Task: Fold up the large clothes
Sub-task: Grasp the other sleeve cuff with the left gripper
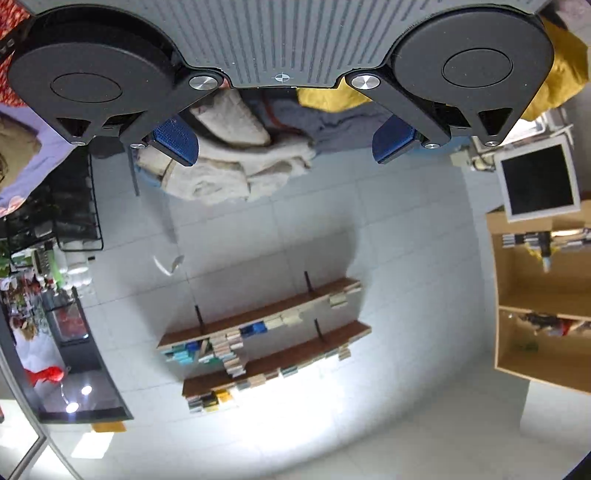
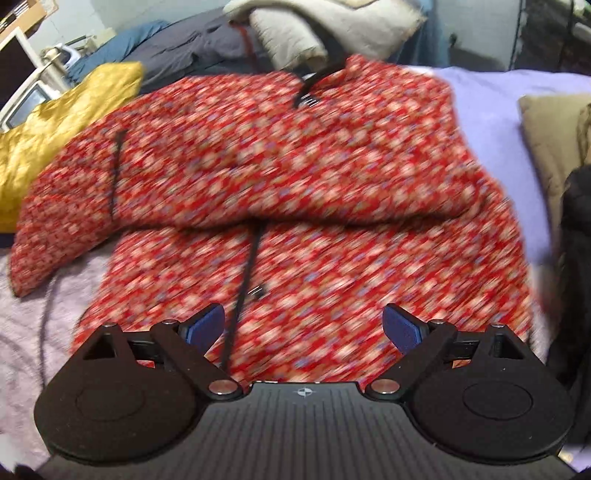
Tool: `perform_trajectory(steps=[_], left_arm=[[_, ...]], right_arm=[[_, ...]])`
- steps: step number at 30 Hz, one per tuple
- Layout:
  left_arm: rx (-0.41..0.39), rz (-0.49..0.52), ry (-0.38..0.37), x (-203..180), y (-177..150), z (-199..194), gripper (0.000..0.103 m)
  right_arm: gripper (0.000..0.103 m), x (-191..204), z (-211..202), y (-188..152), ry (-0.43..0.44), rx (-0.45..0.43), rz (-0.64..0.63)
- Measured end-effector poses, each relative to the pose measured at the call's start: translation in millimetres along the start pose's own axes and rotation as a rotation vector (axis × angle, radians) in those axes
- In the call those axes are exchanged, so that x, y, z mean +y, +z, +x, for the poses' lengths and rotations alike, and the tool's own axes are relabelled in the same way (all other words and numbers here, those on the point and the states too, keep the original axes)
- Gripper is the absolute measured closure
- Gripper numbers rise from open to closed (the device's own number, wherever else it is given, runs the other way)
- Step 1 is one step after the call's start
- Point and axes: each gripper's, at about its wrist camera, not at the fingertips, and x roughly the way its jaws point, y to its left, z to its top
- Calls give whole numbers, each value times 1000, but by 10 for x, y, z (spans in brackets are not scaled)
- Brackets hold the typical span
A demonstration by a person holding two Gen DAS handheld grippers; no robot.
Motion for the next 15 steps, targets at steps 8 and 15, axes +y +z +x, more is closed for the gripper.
perform_trajectory(steps=[8,15], left_arm=[[384,-274,152,1034,-817,212,0],[594,-275,309,2027,-1459,485,0]], right_arm=[[9,535,-109,-161,62,34,-88],[9,689,-98,-209,47,67,-122]])
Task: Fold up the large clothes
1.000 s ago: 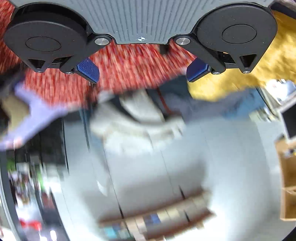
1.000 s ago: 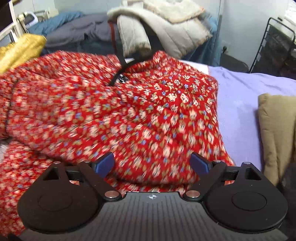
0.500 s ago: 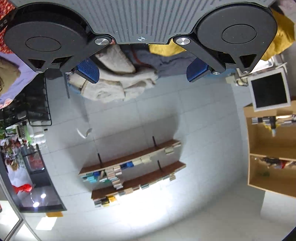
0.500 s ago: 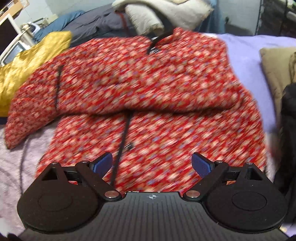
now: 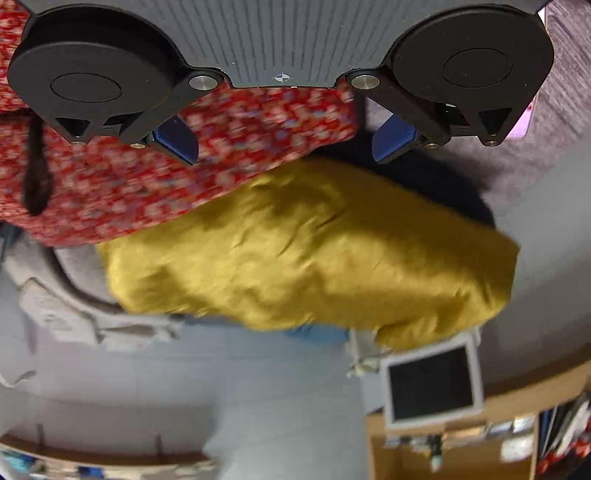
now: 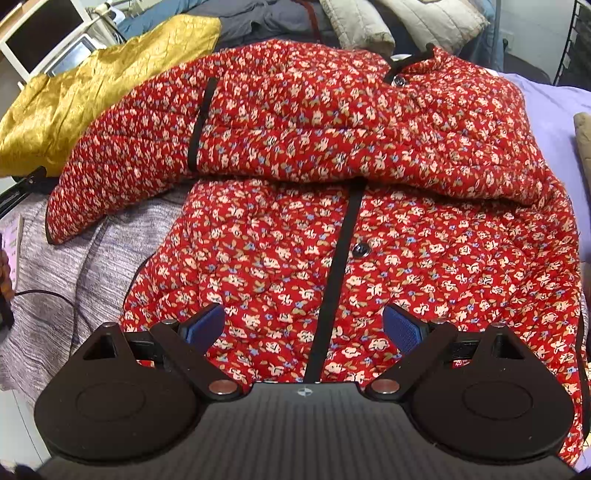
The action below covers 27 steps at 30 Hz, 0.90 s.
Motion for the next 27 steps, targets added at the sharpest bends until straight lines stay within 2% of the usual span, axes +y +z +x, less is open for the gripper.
perform_trajectory(steps=[3,7,11,13,16,18,19,23,25,27], left_arm=[[101,-95,-22,285,-62,247,0],[204,-210,-14,484,-186,545,0],[291,-368,-144,616,-295,779,0],[302,-416,-170,620,-340,840,0],[275,-402,-166,550,-334,808,0],[294,-424,-171,514,-286,761,43],[280,-435,-187,507,-234,692,43],[97,-398,-227,527,149,159,49],[20,-399,-206,631,335,-52,51],[-15,-411,-163,763,506,-198,53]], right_arm=[[9,51,22,1,-25,14,-9],[9,76,-16,5,-27,8,1],[9,115,-10,-16,-33,21,-2],[9,134,-7,-31,-30,31,-3],[9,179,-9,-50,-32,33,-18],[9,195,-20,-52,-34,27,-26],[9,198,-24,-48,-33,25,-27],[9,179,-35,-31,-38,10,-20],[9,152,-25,-22,-38,9,-6],[9,124,-11,-15,-33,7,9]])
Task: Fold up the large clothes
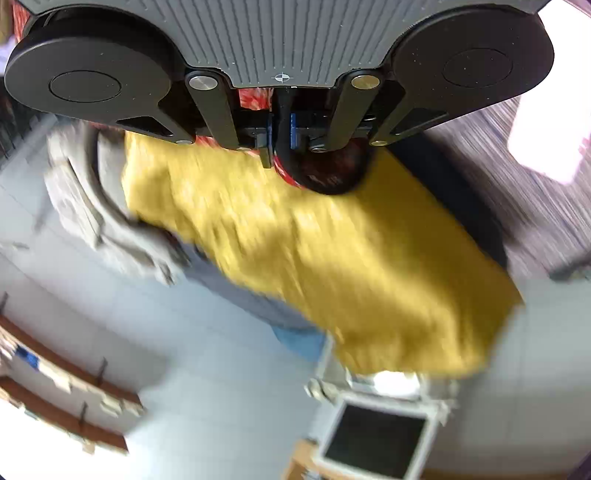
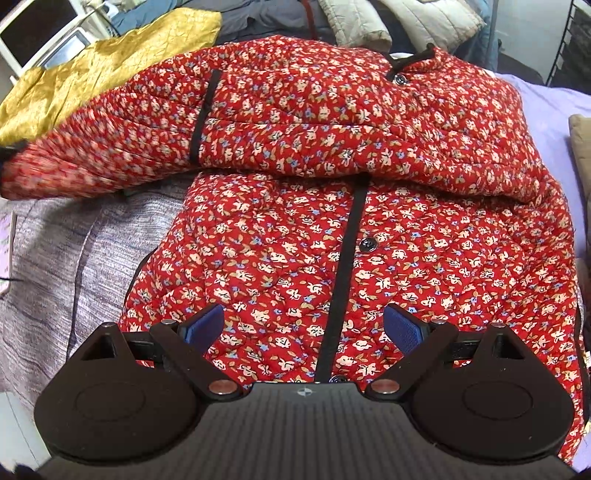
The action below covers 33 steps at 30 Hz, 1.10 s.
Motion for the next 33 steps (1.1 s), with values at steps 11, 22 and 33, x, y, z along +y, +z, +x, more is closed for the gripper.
perform_trajectory(steps=[11,22,33], left_arm=[[-27,173,71,-395,225,-152,53],[52,412,-482,-2694,-356,-351,53],[392,654,-647,-4258,-1913,406,23]], right_arm=[[9,-45,-14,-11,30,-18,37],[9,-453,-71,-108,12,-61,177],[9,-1150,-370,-268,-73,-144,361]])
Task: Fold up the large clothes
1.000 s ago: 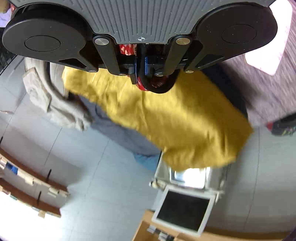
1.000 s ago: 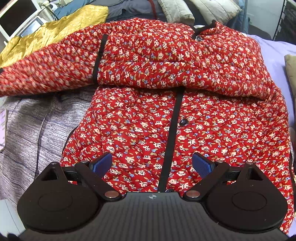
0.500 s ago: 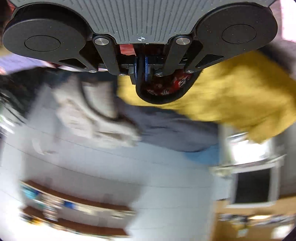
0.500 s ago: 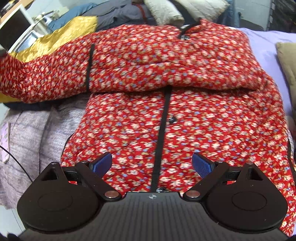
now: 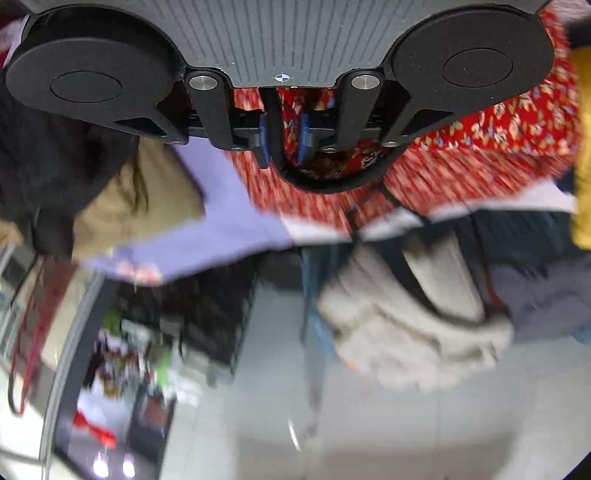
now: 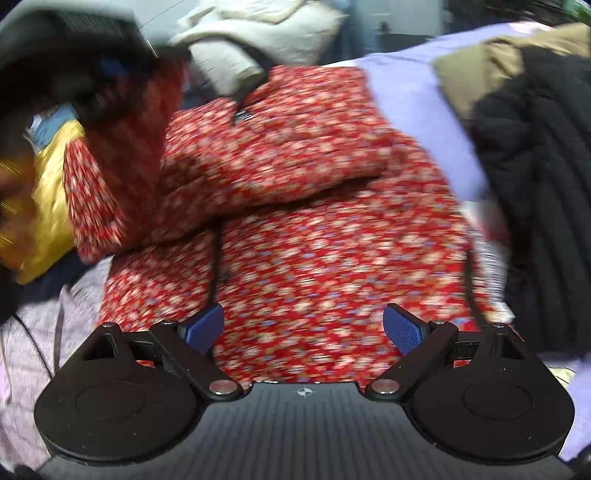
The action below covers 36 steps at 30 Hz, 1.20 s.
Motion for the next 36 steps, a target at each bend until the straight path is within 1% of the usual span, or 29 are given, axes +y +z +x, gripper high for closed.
perform_trajectory(steps=[1,2,3,4,5,9,11,12,13,14,17,19,21,23,24,25,26,27,28,30,32,34,36], left_arm=[[25,3,-9,9,-49,122,20],[53,10,-9,2,-101,209,3],[78,15,-34,36,-142,247,0],[92,14,-48,40,-183,249,0],[86,15,-51,32,-227,200,0],[-20,4,-87,68,-319,-212,0],[-78,-14,-84,165,-381,-453,0],[-114,-19,-63,219,-425,-563,0],[-143,-26,-27,289,-500,-666,0],[-147,-35,9,361,-564,-735,0],[-96,-65,105,532,-679,-915,0],[-82,-74,159,628,-789,-1061,0],[-58,-102,202,716,-876,-1165,0],[-34,-149,235,813,-969,-1260,0],[-30,-172,251,872,-1024,-1322,0],[-28,-189,266,909,-1073,-1363,0],[-25,-198,280,943,-1119,-1405,0],[-22,-199,292,976,-1162,-1441,0],[-17,-195,305,992,-1181,-1450,0],[-16,-182,320,1018,-1175,-1456,0],[-48,-175,319,1048,-1124,-1467,0],[-89,-176,301,1081,-1010,-1431,0],[-107,-188,277,1111,-847,-1322,0]], right_arm=[[9,-59,-8,17,-5,-4,15],[9,-115,-24,26,-9,-6,29],[9,-152,-36,41,-11,-7,39],[9,-193,-46,51,-10,-10,46],[9,-225,-52,70,-7,-14,49],[9,-283,-15,232,13,-32,40],[9,-278,21,352,34,-46,48],[9,-277,50,422,55,-54,58],[9,-258,84,492,83,-60,69],[9,-228,131,557,110,-61,75],[9,-99,316,729,174,-49,63],[9,6,485,812,190,-29,46],[10,105,658,868,234,-7,33],[17,170,773,879,243,-24,14],[28,201,809,890,251,-35,7],[47,234,826,907,276,-44,2],[58,267,825,931,301,-49,-6],[74,311,803,965,301,-55,-24],[80,345,766,1028,294,-63,-44],[84,362,622,1211,296,-110,-57],[85,362,460,1455,285,-162,-89],[87,393,345,1700,230,-217,-167],[87,421,353,1908,166,-235,-247]])
